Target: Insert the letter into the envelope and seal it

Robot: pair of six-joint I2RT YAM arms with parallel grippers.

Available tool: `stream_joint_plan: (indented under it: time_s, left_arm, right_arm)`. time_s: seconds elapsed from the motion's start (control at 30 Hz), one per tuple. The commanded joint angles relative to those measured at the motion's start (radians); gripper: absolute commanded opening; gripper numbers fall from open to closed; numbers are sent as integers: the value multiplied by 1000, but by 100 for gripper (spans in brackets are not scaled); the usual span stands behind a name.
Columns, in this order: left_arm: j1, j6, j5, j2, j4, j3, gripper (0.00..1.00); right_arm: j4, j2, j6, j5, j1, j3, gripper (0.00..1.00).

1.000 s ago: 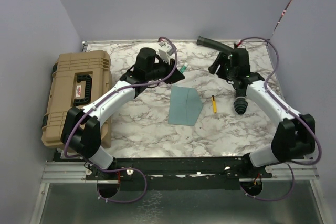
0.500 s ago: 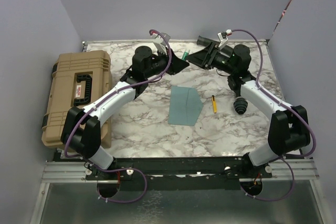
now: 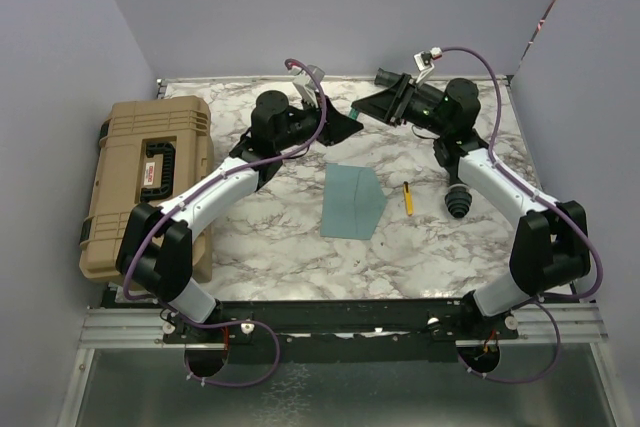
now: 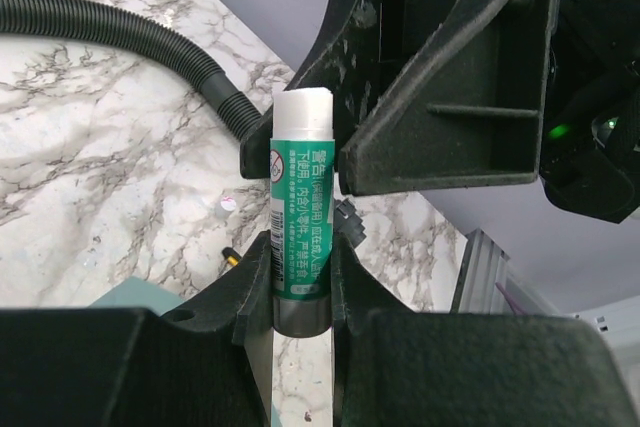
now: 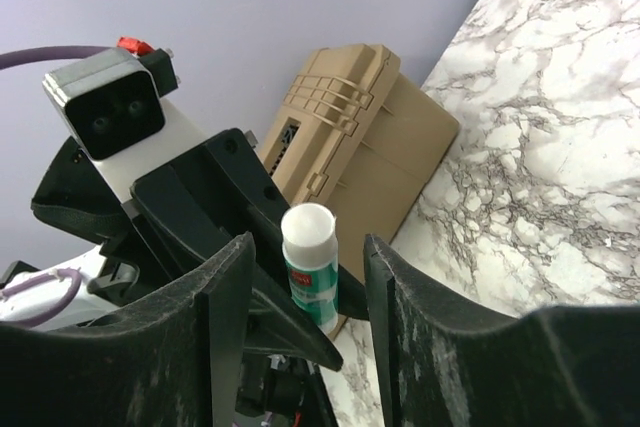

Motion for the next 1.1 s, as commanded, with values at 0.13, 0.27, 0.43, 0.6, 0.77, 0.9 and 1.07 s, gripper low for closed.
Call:
stream_joint_plan:
  time_s: [0.13, 0.27, 0.43, 0.6, 0.77, 0.9, 1.07]
  left_arm:
    - [-5, -24, 68, -16, 53, -34, 0]
    - [-4, -54, 91, -7, 57, -28, 0]
    - [18, -103, 102, -24, 46, -28, 53]
    - [54, -30, 122, -51, -66, -13, 75]
    - [67, 28, 138, -74, -134, -13, 70]
    - [71, -6, 192, -45, -132, 15, 62]
    - [71, -98, 227, -13, -57, -2, 53]
  right_arm:
    - [62, 31, 7, -69, 5, 48, 31]
    - [52, 46, 7, -90, 5, 65, 9]
    - [-46, 30, -107, -127, 4, 85, 0]
    - [-165, 57, -215, -266, 1, 157, 0]
    - [-249, 70, -286, -344, 1, 194, 0]
    - [-339, 75, -351, -352, 2, 210, 0]
    - [-307, 69, -331, -354, 2, 185, 0]
